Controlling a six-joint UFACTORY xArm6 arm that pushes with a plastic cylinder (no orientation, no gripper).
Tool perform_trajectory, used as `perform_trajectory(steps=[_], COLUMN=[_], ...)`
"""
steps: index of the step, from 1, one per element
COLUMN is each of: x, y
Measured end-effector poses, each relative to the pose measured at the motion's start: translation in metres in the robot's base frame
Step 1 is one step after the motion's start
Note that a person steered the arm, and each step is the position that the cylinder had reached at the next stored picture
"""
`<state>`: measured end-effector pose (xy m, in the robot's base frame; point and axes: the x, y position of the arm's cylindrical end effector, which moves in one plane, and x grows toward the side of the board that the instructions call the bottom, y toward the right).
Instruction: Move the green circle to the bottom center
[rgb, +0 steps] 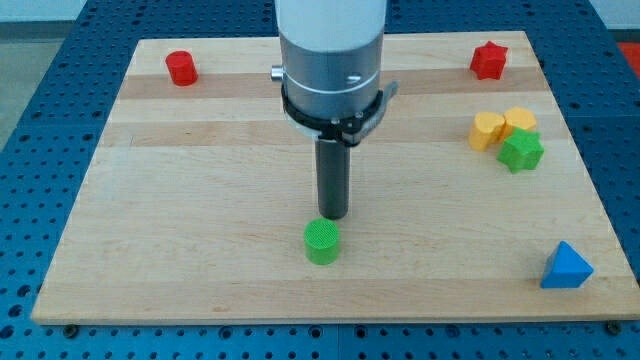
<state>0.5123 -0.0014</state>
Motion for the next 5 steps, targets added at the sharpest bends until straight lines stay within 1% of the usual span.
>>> perform_trajectory(steps=[2,3,4,5], x=[-0.002,-0.02,-0.019,0.002], y=[-0.001,-0.016,-0.016,-0.016])
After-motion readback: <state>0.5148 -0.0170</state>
